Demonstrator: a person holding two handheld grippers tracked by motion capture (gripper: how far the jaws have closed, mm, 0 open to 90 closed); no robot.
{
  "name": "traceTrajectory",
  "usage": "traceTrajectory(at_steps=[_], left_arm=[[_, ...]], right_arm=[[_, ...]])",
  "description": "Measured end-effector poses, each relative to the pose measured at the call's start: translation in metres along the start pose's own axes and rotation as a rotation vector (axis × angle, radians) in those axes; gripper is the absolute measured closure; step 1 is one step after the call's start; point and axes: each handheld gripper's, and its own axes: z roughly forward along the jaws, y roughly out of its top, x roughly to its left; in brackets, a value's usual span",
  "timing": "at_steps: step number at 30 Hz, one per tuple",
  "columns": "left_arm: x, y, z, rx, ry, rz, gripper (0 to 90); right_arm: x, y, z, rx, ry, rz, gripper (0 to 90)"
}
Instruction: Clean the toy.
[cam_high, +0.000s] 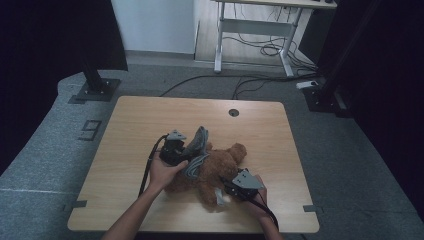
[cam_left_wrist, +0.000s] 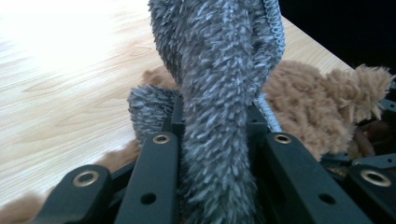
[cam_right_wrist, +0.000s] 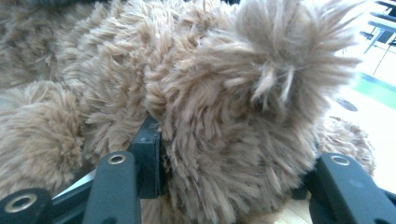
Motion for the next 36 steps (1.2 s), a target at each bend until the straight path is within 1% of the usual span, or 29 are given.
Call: traceTrajectory(at_steps=[3, 8, 10, 13, 15, 18, 21, 24, 26, 29, 31, 32, 34, 35, 36], left_arm=[[0.006, -0.005, -0.009, -0.013, 0.007, -0.008, 73.9], [0.019, -0.017, -0.026, -0.04, 0.025, -0.036, 73.9], [0.023, -0.021, -0.033, -0.046, 0.04, -0.036, 73.9], [0.031, -0.03, -0.044, -0.057, 0.083, -0.04, 74.0], [0.036, -0.036, -0.049, -0.051, 0.103, -0.042, 74.1], [0.045, -0.049, -0.055, -0.046, 0.131, -0.065, 74.2], [0.053, -0.062, -0.057, -0.034, 0.139, -0.094, 74.2], [0.057, -0.065, -0.058, -0.024, 0.134, -0.109, 74.2], [0.056, -0.061, -0.06, -0.031, 0.127, -0.104, 74.1], [0.046, -0.047, -0.064, -0.057, 0.115, -0.079, 74.3], [0.036, -0.034, -0.064, -0.071, 0.101, -0.047, 74.4], [0.028, -0.026, -0.063, -0.074, 0.097, -0.021, 74.4], [0.015, -0.012, -0.057, -0.076, 0.089, 0.015, 74.4], [0.01, -0.008, -0.054, -0.072, 0.083, 0.028, 74.4], [0.002, -0.001, -0.047, -0.068, 0.073, 0.043, 74.4]], right_arm=[[0.001, -0.001, -0.002, 0.003, 0.007, 0.002, 45.8], [0.001, -0.003, -0.004, 0.005, 0.021, 0.009, 45.7], [0.001, -0.003, -0.004, 0.006, 0.024, 0.013, 45.7], [0.001, -0.003, -0.004, 0.01, 0.024, 0.022, 45.7], [0.001, -0.003, -0.004, 0.009, 0.026, 0.026, 45.7], [0.0, -0.003, -0.004, 0.01, 0.028, 0.028, 45.7], [-0.001, -0.003, -0.004, 0.01, 0.028, 0.035, 45.7], [-0.001, -0.003, -0.003, 0.01, 0.028, 0.04, 45.6], [-0.001, -0.003, -0.003, 0.01, 0.029, 0.044, 45.6], [-0.002, -0.003, -0.003, 0.01, 0.03, 0.049, 45.6], [-0.002, -0.003, -0.003, 0.01, 0.033, 0.052, 45.5], [-0.002, -0.003, -0.003, 0.01, 0.034, 0.052, 45.5], [-0.002, -0.003, -0.003, 0.01, 0.035, 0.052, 45.5], [-0.002, -0.003, -0.003, 0.009, 0.035, 0.052, 45.4], [-0.003, -0.003, -0.003, 0.009, 0.035, 0.052, 45.4]])
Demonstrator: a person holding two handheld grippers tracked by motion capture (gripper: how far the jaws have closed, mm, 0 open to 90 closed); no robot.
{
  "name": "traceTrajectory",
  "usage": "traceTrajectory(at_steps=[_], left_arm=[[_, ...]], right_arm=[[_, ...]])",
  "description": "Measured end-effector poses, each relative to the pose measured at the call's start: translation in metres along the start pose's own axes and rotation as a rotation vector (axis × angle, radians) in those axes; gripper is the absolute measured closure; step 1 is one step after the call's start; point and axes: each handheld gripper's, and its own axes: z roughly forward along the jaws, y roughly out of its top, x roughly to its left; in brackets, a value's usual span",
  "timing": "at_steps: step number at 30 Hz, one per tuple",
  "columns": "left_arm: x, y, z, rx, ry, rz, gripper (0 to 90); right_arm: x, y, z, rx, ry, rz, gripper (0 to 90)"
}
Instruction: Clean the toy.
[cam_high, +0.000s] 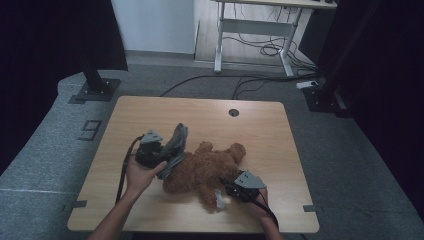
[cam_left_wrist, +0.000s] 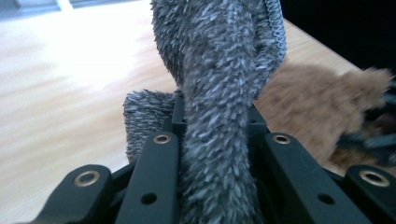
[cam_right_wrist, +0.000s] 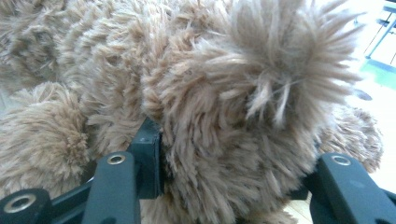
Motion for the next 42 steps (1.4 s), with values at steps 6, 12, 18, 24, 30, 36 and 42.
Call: traceTrajectory(at_steps=[6, 12, 18, 24, 30, 36, 42], left_arm=[[-0.017, 0.001, 0.042, 0.068, -0.034, 0.012, 74.3], [-0.014, -0.016, 0.048, 0.06, -0.063, -0.021, 75.3], [-0.02, -0.032, 0.042, 0.031, -0.059, -0.003, 75.6], [-0.028, -0.046, 0.035, -0.013, -0.066, 0.011, 75.8], [-0.031, -0.052, 0.031, -0.028, -0.072, 0.017, 75.9], [-0.035, -0.057, 0.028, -0.035, -0.088, 0.021, 75.9], [-0.038, -0.057, 0.029, -0.031, -0.086, 0.027, 75.8]], right_arm=[[-0.001, -0.001, -0.001, 0.0, 0.012, 0.004, 42.6], [-0.007, 0.002, -0.005, 0.015, 0.056, 0.047, 27.1], [-0.02, 0.017, -0.02, -0.017, 0.113, 0.142, 14.4], [-0.039, 0.047, -0.034, -0.065, 0.095, 0.209, 12.5], [-0.045, 0.056, -0.007, 0.068, 0.111, 0.255, 12.4], [-0.04, 0.043, 0.008, 0.162, 0.207, 0.337, 12.6], [-0.034, 0.03, 0.01, 0.206, 0.27, 0.368, 29.0]])
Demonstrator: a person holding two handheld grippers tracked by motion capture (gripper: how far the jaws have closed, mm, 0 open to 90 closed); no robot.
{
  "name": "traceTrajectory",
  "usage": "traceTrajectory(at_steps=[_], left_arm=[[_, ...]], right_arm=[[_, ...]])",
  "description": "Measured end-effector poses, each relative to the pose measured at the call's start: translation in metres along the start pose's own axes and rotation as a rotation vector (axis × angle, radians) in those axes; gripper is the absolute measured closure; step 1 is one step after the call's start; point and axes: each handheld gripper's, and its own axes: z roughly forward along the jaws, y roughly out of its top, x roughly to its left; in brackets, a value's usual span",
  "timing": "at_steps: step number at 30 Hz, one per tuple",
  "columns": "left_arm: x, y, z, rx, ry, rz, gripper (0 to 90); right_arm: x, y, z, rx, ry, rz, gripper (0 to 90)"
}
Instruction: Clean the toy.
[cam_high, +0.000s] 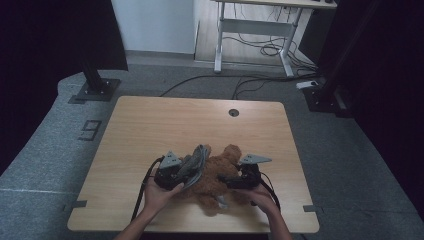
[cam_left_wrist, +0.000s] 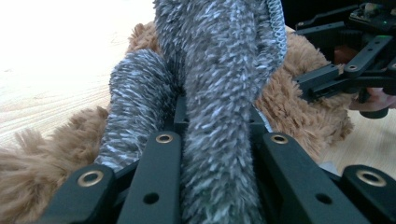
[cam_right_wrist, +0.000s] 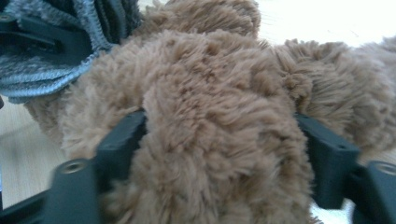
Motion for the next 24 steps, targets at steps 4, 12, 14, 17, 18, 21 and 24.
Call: traceTrajectory(at_steps=[4, 12, 14, 17, 18, 21, 24], left_arm=[[0.0, 0.001, 0.001, -0.003, 0.002, 0.0, 75.7], [0.006, 0.007, 0.003, -0.009, 0.005, -0.009, 75.5], [0.01, 0.013, 0.004, -0.01, 0.003, -0.017, 75.5], [0.017, 0.021, 0.005, -0.01, 0.008, -0.025, 75.4], [0.02, 0.025, 0.006, -0.014, 0.014, -0.027, 75.4], [0.028, 0.033, 0.004, -0.035, 0.026, -0.036, 75.4], [0.035, 0.043, 0.003, -0.059, 0.041, -0.04, 75.4]], right_arm=[[0.002, -0.002, 0.001, -0.006, 0.001, -0.008, 44.8], [0.004, -0.001, -0.002, -0.065, -0.014, -0.034, 62.6], [0.003, 0.0, -0.001, -0.1, -0.018, -0.019, 65.3], [0.001, 0.004, 0.001, -0.155, -0.044, -0.015, 68.4], [0.001, 0.005, 0.002, -0.169, -0.052, -0.021, 69.1], [0.001, 0.014, 0.003, -0.231, -0.075, -0.029, 70.7], [0.002, 0.026, 0.006, -0.288, -0.11, -0.082, 71.4]])
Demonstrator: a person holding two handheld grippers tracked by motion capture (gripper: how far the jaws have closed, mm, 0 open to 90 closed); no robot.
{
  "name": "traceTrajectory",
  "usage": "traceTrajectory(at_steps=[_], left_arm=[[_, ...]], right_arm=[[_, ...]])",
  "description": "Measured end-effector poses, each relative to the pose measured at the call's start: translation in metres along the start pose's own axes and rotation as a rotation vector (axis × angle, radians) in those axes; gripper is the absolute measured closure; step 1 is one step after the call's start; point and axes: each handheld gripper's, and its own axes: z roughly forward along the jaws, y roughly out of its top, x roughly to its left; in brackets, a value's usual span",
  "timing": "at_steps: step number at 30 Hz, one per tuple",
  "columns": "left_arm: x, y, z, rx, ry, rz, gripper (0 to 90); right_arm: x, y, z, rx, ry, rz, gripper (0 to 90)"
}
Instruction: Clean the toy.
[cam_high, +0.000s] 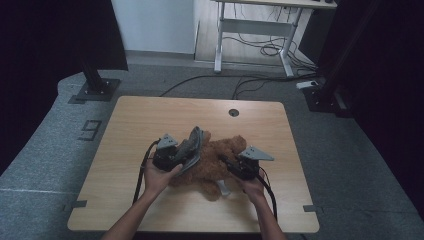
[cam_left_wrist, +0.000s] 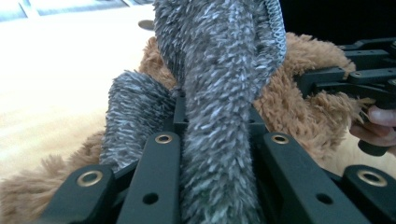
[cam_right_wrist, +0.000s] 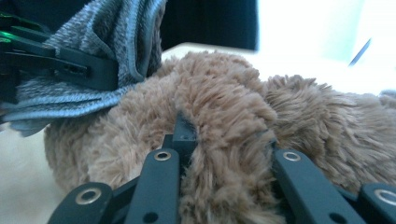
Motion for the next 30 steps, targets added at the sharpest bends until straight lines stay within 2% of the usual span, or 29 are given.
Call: traceTrajectory(at_steps=[2, 4, 5, 8, 13, 21, 23, 27, 30], left_arm=[[0.003, 0.005, 0.0, -0.013, 0.003, -0.01, 75.4], [0.005, 0.007, 0.0, -0.021, 0.0, -0.017, 75.4], [0.005, 0.007, -0.001, -0.02, -0.002, -0.016, 75.4], [0.003, 0.003, -0.003, -0.013, -0.011, -0.008, 75.4], [-0.008, -0.001, -0.004, -0.008, -0.041, 0.002, 75.3], [-0.043, 0.022, 0.003, -0.012, -0.089, 0.061, 75.0], [-0.054, 0.03, 0.009, -0.005, -0.1, 0.08, 74.9], [-0.075, 0.043, 0.034, 0.034, -0.115, 0.103, 74.4], [-0.085, 0.045, 0.054, 0.08, -0.104, 0.112, 74.2]], right_arm=[[0.002, 0.006, 0.004, -0.054, -0.026, -0.068, 71.6], [0.002, 0.011, 0.006, -0.116, -0.043, -0.116, 72.1], [0.002, 0.011, 0.006, -0.134, -0.033, -0.138, 72.1], [0.003, 0.006, 0.005, -0.136, -0.012, -0.174, 72.1], [0.003, -0.016, -0.008, -0.118, 0.022, -0.204, 72.3], [0.008, -0.028, -0.021, -0.083, 0.039, -0.224, 71.9], [0.008, -0.03, -0.021, -0.082, 0.036, -0.219, 71.8], [0.01, -0.03, -0.021, -0.078, 0.026, -0.215, 71.6], [0.012, -0.03, -0.022, -0.074, 0.022, -0.219, 71.4]])
